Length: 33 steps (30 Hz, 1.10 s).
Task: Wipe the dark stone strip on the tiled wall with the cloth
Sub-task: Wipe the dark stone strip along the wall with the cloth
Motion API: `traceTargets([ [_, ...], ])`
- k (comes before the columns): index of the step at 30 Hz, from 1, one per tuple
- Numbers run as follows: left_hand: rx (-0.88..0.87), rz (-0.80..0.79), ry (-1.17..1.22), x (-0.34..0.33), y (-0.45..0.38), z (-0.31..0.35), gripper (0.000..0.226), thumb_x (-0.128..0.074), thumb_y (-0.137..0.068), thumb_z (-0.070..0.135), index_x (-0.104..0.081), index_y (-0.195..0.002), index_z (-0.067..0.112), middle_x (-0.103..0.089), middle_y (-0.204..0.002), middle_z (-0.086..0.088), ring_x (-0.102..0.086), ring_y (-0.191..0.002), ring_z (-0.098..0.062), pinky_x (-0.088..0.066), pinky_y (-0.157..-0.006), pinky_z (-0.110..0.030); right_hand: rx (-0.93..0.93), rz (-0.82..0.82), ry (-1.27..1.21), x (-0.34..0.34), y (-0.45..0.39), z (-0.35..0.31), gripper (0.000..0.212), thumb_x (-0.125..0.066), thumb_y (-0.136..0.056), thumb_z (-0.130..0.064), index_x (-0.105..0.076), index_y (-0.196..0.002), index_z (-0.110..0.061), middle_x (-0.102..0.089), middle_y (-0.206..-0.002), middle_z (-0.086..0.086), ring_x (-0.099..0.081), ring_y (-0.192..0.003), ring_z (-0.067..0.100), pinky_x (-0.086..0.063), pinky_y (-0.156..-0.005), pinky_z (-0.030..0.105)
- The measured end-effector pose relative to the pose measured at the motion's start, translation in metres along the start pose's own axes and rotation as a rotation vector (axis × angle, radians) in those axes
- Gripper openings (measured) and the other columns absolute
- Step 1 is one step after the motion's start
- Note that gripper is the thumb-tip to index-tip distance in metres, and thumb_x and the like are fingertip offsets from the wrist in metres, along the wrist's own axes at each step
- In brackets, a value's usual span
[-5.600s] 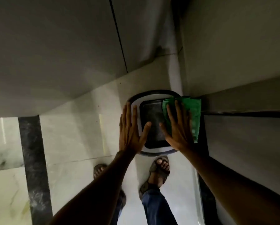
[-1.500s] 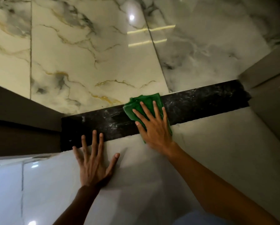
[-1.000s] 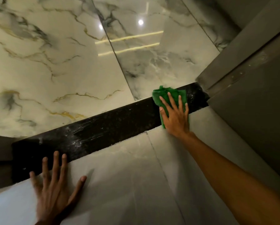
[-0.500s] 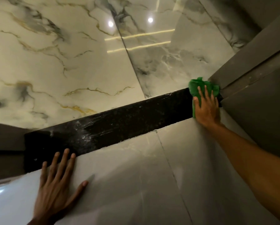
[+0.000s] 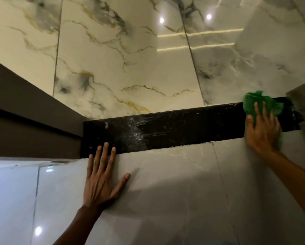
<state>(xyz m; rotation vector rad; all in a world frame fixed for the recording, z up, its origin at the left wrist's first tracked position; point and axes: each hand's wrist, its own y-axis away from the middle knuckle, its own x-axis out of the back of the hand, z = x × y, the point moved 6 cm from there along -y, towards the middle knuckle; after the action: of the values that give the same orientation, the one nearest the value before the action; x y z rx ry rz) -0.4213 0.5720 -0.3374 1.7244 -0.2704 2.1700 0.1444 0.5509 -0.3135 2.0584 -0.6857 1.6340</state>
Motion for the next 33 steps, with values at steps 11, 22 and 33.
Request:
traceTargets([
  [11,0.092,0.021,0.006,0.004,0.005,-0.015,0.098,-0.027,-0.103,0.083,-0.012,-0.179,0.023,-0.002,-0.190,-0.005,-0.002,-0.176,-0.030,-0.010,-0.141,-0.058,0.314,-0.093,0.003,-0.038,0.068,-0.157,0.065,-0.015,-0.114,-0.052,-0.016,-0.176,-0.032,-0.013,-0.185,0.001,-0.012,-0.172,0.032,-0.014,-0.139,0.059],
  [22,0.073,-0.026,-0.042,0.004,0.006,-0.021,0.097,-0.024,-0.104,0.085,-0.005,-0.180,0.028,0.004,-0.190,-0.001,0.005,-0.176,-0.026,-0.009,-0.140,-0.060,0.662,-0.126,-0.057,-0.075,0.141,-0.304,0.061,-0.028,-0.116,-0.052,-0.023,-0.175,-0.037,-0.017,-0.185,-0.004,-0.015,-0.172,0.034,-0.020,-0.138,0.058],
  [33,0.088,-0.037,-0.020,0.001,0.007,-0.023,0.103,-0.019,-0.103,0.087,0.002,-0.179,0.022,0.008,-0.189,-0.001,0.009,-0.176,-0.023,-0.003,-0.141,-0.057,0.952,-0.145,-0.051,-0.083,0.170,-0.331,0.058,-0.033,-0.115,-0.052,-0.031,-0.172,-0.041,-0.024,-0.183,-0.009,-0.022,-0.171,0.032,-0.020,-0.137,0.057],
])
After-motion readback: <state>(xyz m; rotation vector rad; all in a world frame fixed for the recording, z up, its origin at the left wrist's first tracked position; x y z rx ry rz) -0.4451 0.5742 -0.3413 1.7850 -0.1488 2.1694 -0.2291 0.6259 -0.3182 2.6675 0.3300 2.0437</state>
